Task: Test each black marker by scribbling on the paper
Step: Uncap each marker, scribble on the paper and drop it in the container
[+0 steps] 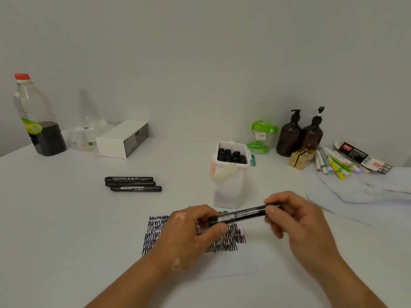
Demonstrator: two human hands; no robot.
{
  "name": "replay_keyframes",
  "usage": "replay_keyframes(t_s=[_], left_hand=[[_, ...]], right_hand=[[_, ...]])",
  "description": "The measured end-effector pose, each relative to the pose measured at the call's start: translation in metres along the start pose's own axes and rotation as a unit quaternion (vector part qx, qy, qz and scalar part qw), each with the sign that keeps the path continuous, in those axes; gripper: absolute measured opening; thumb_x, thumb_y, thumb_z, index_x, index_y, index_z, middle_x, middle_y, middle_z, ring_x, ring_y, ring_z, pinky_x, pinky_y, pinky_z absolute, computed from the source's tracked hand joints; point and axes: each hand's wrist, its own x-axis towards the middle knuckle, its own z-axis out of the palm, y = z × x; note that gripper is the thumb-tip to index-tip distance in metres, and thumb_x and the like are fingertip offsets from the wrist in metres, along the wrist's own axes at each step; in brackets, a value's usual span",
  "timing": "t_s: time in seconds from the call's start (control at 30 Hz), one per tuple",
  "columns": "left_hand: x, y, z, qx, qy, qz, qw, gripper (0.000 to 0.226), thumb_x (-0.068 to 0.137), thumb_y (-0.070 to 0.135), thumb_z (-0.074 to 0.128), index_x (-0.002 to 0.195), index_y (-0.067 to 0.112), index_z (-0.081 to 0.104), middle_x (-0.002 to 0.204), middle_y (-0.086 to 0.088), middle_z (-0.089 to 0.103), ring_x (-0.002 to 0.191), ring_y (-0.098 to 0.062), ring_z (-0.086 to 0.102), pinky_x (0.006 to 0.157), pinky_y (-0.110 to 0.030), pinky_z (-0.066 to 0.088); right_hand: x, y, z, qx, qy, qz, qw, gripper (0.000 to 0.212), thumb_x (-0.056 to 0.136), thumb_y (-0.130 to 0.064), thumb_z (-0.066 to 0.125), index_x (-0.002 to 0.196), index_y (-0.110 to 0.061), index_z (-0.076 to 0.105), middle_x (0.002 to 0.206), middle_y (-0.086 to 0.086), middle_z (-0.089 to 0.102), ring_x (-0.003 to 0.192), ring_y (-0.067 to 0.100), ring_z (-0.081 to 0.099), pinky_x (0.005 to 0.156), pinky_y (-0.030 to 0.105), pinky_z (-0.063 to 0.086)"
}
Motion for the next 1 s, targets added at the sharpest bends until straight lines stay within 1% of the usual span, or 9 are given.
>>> replay_keyframes(t_s=[0.13, 0.2, 0.3, 0.43, 0.53, 0.63, 0.73, 0.9, 1.0], left_hand=[[0.005, -0.005, -0.005, -0.048, 0.043, -0.058, 0.996, 0.013, 0.088, 0.036, 0.071, 0.076, 0.032, 0.071, 0.071, 0.017, 0.068, 0.062, 0.0, 0.058, 0.06, -0.01, 0.043], [0.006, -0.008, -0.006, -0.047, 0.058, -0.069, 0.995, 0.013, 0.088, 0.034, 0.071, 0.075, 0.032, 0.071, 0.072, 0.016, 0.069, 0.067, -0.002, 0.061, 0.063, -0.009, 0.044], [0.006, -0.009, -0.005, -0.047, 0.064, -0.074, 0.994, 0.012, 0.088, 0.033, 0.071, 0.076, 0.032, 0.071, 0.073, 0.014, 0.07, 0.069, -0.003, 0.062, 0.064, -0.009, 0.045], [0.005, -0.01, -0.005, -0.058, 0.065, -0.08, 0.993, 0.012, 0.088, 0.031, 0.072, 0.076, 0.031, 0.071, 0.071, 0.01, 0.069, 0.063, -0.001, 0.059, 0.06, -0.01, 0.044], [0.006, -0.012, -0.006, -0.061, 0.067, -0.086, 0.992, 0.011, 0.088, 0.032, 0.071, 0.077, 0.031, 0.072, 0.072, 0.009, 0.069, 0.065, -0.004, 0.06, 0.06, -0.011, 0.045], [0.008, -0.015, -0.007, -0.055, 0.069, -0.09, 0.992, 0.011, 0.088, 0.032, 0.071, 0.077, 0.032, 0.072, 0.072, 0.009, 0.069, 0.068, -0.006, 0.061, 0.061, -0.013, 0.046], [0.008, -0.017, -0.006, -0.048, 0.069, -0.087, 0.993, 0.009, 0.087, 0.033, 0.071, 0.078, 0.034, 0.071, 0.072, 0.011, 0.068, 0.07, -0.006, 0.062, 0.063, -0.013, 0.046], [0.009, -0.018, -0.006, -0.053, 0.07, -0.081, 0.993, 0.009, 0.087, 0.033, 0.071, 0.078, 0.036, 0.071, 0.07, 0.012, 0.067, 0.065, -0.004, 0.059, 0.061, -0.012, 0.045], [0.01, -0.018, -0.006, -0.058, 0.071, -0.077, 0.993, 0.01, 0.087, 0.033, 0.071, 0.077, 0.035, 0.071, 0.07, 0.012, 0.067, 0.064, -0.003, 0.058, 0.061, -0.012, 0.045]], right_hand=[[0.021, -0.028, -0.024, -0.018, 0.118, -0.048, 0.992, 0.01, 0.088, -0.018, 0.068, 0.089, -0.026, 0.074, 0.067, 0.008, 0.068, 0.053, 0.017, 0.055, 0.05, 0.032, 0.046], [0.038, -0.052, -0.028, -0.047, 0.148, -0.077, 0.985, 0.009, 0.081, -0.029, 0.066, 0.087, -0.03, 0.074, 0.067, 0.003, 0.07, 0.051, 0.013, 0.056, 0.049, 0.03, 0.046], [0.071, -0.089, -0.032, -0.155, 0.161, -0.123, 0.967, 0.006, 0.083, -0.032, 0.068, 0.087, -0.032, 0.072, 0.067, -0.008, 0.072, 0.051, 0.007, 0.062, 0.053, 0.027, 0.048], [0.114, -0.128, -0.022, -0.355, 0.119, -0.157, 0.914, 0.003, 0.088, -0.033, 0.067, 0.089, -0.032, 0.07, 0.064, -0.009, 0.068, 0.064, 0.006, 0.064, 0.057, 0.013, 0.044], [0.139, -0.139, -0.005, -0.445, 0.067, -0.158, 0.879, 0.004, 0.092, -0.034, 0.065, 0.092, -0.033, 0.069, 0.076, -0.016, 0.064, 0.07, 0.005, 0.058, 0.058, 0.012, 0.037], [0.16, -0.135, 0.008, -0.504, 0.026, -0.149, 0.85, 0.008, 0.093, -0.031, 0.063, 0.095, -0.029, 0.07, 0.087, -0.008, 0.062, 0.072, 0.008, 0.055, 0.055, 0.014, 0.035], [0.175, -0.124, 0.019, -0.539, -0.012, -0.131, 0.832, 0.007, 0.092, -0.028, 0.063, 0.094, -0.026, 0.069, 0.08, -0.011, 0.059, 0.068, 0.004, 0.052, 0.054, 0.019, 0.038], [0.186, -0.105, 0.035, -0.581, -0.044, -0.096, 0.807, 0.008, 0.09, -0.028, 0.062, 0.092, -0.024, 0.069, 0.098, -0.002, 0.064, 0.091, 0.021, 0.061, 0.075, 0.034, 0.054], [0.189, -0.095, 0.04, -0.608, -0.066, -0.057, 0.789, 0.014, 0.089, -0.025, 0.062, 0.095, -0.018, 0.073, 0.101, 0.003, 0.069, 0.093, 0.024, 0.064, 0.08, 0.037, 0.059]])
